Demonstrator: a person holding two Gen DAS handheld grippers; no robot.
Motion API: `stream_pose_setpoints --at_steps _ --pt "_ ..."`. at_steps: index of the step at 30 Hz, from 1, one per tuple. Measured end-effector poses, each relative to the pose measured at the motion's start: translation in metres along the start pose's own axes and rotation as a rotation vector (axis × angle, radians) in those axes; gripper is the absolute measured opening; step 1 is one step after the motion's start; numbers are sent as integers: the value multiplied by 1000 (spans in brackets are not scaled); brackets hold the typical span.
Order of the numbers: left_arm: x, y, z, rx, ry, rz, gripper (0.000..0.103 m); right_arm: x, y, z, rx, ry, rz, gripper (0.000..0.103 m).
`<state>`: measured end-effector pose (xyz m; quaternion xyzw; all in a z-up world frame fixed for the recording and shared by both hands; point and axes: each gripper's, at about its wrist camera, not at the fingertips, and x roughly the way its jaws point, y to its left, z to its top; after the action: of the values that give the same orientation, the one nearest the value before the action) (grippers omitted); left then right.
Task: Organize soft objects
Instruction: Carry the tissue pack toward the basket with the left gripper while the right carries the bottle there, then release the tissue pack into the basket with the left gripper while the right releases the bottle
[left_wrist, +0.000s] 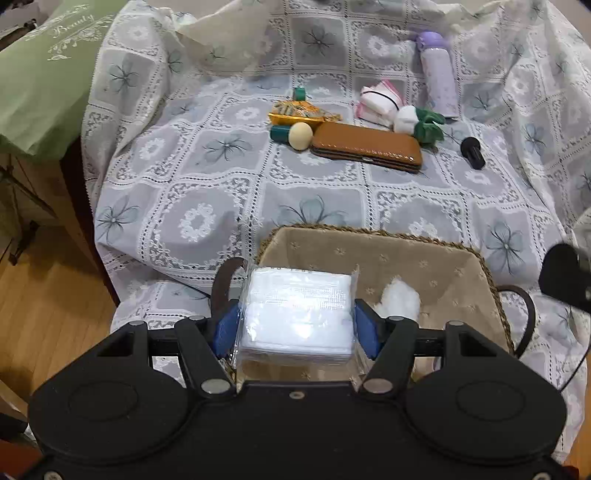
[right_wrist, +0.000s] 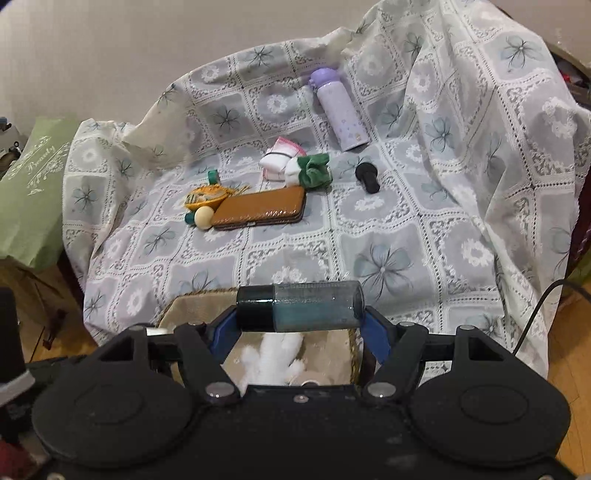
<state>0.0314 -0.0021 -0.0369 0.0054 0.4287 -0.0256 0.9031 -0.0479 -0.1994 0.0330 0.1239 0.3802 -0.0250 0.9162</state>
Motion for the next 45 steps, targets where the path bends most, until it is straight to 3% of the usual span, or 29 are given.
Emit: stream_pose_setpoints --at_steps 7,11,19,45 --pt "4 2 -4 -14 22 9 66 7 1 -6 -8 35 -6 69" --pt "1 1 -4 -12 14 6 75 8 0 -6 -9 43 -9 70" --pt "-3 -1 -4 1 -8 19 79 9 2 -7 -18 59 -11 70" --pt "-4 1 -5 -6 -8 37 80 12 3 -9 -38 86 -9 73"
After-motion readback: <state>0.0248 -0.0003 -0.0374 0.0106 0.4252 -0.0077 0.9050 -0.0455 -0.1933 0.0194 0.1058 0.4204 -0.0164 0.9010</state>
